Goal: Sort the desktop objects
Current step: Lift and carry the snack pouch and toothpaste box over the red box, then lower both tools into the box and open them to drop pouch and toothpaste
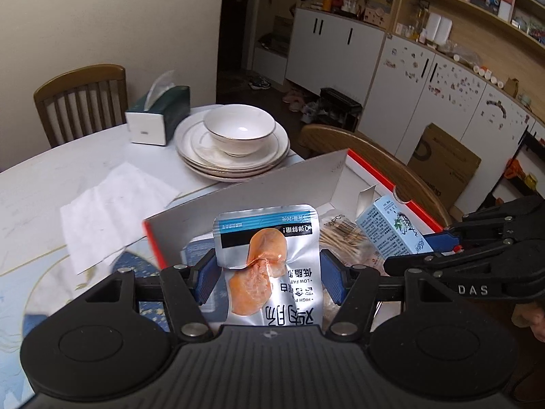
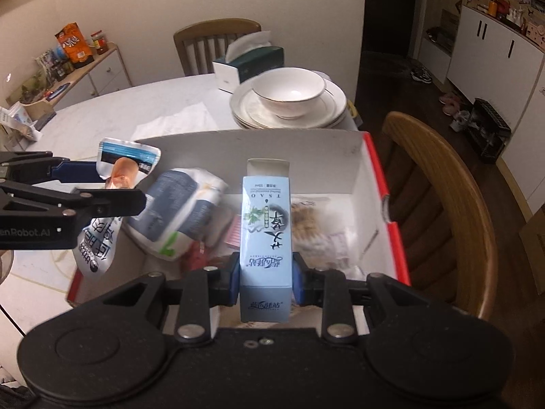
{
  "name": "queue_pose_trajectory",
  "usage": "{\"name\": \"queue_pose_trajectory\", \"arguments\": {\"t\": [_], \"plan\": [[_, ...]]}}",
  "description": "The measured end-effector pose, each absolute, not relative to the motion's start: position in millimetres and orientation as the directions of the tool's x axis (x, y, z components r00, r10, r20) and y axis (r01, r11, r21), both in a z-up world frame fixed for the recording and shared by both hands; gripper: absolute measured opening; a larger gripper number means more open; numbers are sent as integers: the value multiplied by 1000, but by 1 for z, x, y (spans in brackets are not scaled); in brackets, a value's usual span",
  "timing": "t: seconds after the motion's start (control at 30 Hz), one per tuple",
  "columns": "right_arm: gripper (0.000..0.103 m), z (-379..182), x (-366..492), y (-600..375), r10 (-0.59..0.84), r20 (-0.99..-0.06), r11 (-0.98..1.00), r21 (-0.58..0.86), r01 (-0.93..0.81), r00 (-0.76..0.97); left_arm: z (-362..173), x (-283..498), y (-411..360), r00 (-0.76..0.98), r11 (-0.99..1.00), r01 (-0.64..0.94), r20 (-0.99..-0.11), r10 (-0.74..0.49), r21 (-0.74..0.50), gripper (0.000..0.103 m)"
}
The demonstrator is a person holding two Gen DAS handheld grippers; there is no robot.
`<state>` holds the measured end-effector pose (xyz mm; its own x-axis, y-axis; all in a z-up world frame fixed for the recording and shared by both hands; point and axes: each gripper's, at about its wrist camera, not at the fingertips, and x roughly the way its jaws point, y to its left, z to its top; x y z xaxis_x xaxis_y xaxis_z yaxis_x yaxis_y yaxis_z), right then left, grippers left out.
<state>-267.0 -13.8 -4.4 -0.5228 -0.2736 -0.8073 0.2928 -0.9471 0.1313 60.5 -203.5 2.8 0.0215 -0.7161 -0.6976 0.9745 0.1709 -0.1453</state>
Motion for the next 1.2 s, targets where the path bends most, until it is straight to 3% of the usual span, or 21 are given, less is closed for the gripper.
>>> {"name": "queue_pose_trajectory", "arguments": {"t": [1.2], "plan": [[28, -51, -299, -31, -248, -868, -916, 65, 397, -430, -62, 52, -280, 7, 145, 985, -831, -557, -89, 63]]}}
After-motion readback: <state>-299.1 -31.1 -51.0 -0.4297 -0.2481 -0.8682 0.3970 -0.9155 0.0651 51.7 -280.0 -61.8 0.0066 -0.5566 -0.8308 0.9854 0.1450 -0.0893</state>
